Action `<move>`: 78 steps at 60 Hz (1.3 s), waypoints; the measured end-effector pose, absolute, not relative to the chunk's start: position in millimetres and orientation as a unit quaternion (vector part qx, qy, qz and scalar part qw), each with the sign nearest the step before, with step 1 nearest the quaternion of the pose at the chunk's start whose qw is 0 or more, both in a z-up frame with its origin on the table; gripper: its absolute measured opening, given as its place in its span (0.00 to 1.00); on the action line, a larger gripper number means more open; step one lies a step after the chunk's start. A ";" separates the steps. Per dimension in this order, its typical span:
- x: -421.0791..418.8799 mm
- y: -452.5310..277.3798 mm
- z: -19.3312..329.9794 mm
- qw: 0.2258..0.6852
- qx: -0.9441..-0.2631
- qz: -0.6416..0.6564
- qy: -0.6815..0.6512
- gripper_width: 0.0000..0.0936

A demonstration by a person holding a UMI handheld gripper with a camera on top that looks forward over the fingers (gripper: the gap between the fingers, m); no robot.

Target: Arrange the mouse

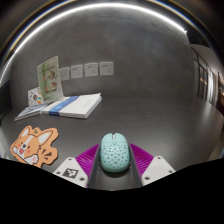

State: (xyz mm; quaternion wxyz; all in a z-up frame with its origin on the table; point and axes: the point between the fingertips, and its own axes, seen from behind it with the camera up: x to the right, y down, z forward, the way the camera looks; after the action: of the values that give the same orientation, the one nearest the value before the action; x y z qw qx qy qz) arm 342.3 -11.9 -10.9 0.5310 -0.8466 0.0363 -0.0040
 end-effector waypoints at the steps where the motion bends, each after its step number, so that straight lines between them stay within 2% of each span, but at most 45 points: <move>1: 343.2 -12.5 -10.9 0.532 -0.846 -0.006 0.038 0.57; 18: 351.3 -26.5 0.6 0.544 -0.835 0.021 0.075 0.41; 22: 356.1 -39.3 28.6 0.558 -0.824 0.034 0.094 0.41; 28: 352.9 -59.3 96.0 0.597 -0.796 0.020 0.100 0.41; 36: 282.8 -64.7 181.9 0.653 -0.753 0.027 0.071 0.41; 41: 210.4 -58.3 196.7 0.666 -0.743 0.041 0.050 0.41; 48: 115.6 -38.2 162.0 0.653 -0.755 0.040 0.029 0.41; 56: 48.7 -21.9 80.8 0.605 -0.795 0.031 0.028 0.41; 62: 40.6 -19.4 30.8 0.569 -0.821 -0.001 0.046 0.42; 71: 43.2 -22.2 -4.1 0.539 -0.839 -0.017 0.068 0.43; 78: 43.2 -21.5 -4.0 0.549 -0.834 -0.046 0.038 0.50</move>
State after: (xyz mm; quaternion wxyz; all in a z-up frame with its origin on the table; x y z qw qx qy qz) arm 43.2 -21.5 -4.0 0.5489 -0.8338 0.0381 -0.0458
